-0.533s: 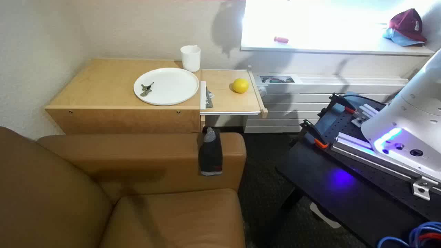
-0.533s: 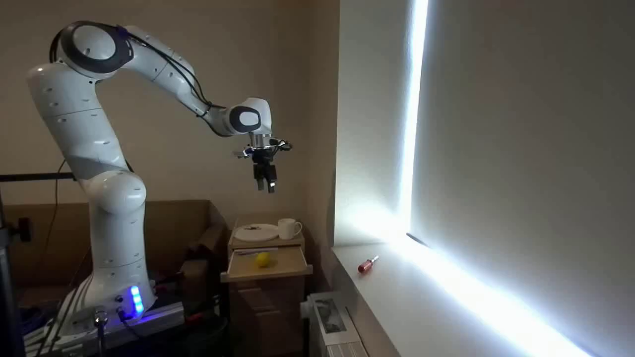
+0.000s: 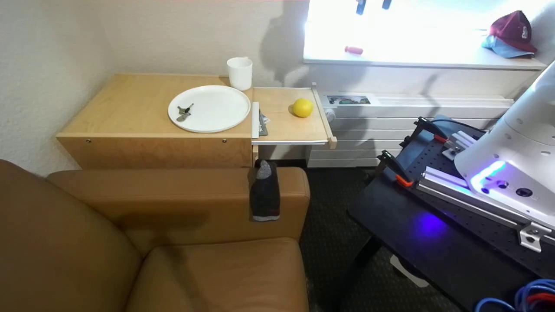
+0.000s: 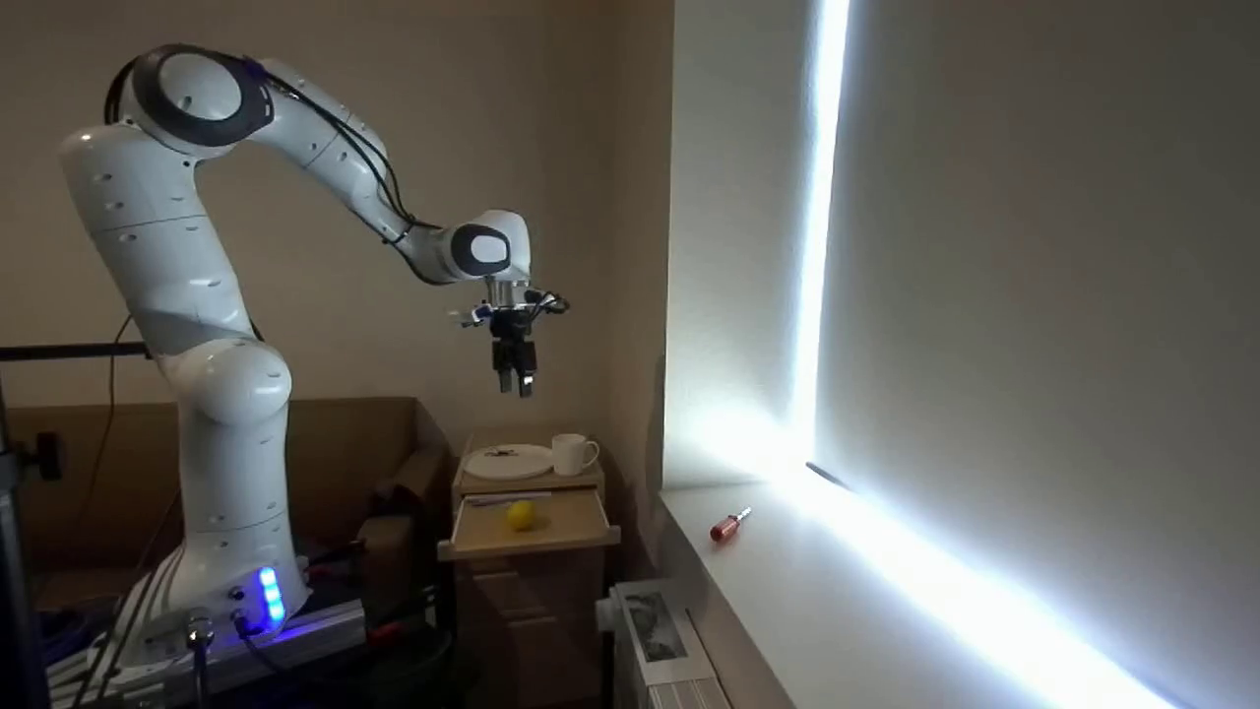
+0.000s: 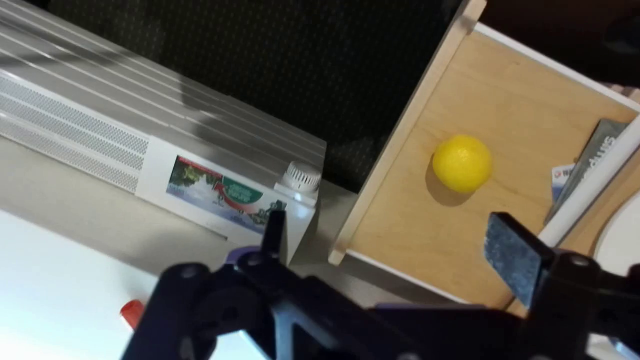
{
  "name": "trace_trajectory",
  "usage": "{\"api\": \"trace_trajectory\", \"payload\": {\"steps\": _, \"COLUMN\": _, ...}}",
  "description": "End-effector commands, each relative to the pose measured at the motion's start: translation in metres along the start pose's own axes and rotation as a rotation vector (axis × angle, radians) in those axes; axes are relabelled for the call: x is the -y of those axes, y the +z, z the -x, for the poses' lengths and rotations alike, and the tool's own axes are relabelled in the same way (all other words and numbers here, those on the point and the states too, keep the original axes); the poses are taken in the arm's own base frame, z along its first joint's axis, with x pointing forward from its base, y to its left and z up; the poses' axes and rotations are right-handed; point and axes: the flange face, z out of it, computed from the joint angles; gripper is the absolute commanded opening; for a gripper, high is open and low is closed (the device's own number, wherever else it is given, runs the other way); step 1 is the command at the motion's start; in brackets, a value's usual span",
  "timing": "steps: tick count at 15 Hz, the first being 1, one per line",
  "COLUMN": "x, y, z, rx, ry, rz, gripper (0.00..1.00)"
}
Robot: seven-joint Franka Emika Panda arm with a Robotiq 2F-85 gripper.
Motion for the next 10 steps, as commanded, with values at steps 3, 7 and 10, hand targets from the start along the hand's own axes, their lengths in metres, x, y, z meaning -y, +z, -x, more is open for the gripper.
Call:
{"api": "trace_trajectory", "payload": {"steps": 3, "x": 0.109, "y": 0.079, "z": 0.062, "rx": 0.032, "ry": 0.006, "rz": 0.025, "gripper": 1.0}}
{"api": "trace_trajectory", "payload": {"steps": 7, "x": 0.156, "y": 0.118, "z": 0.066, "rx": -0.054, "ry": 0.164, "rz": -0.021, "gripper": 1.0}}
{"api": "trace_trajectory", "payload": {"steps": 10, "x": 0.147, "y": 0.136, "z": 0.046, "rx": -0.143, "ry": 0.28, "rz": 0.018, "gripper": 1.0}}
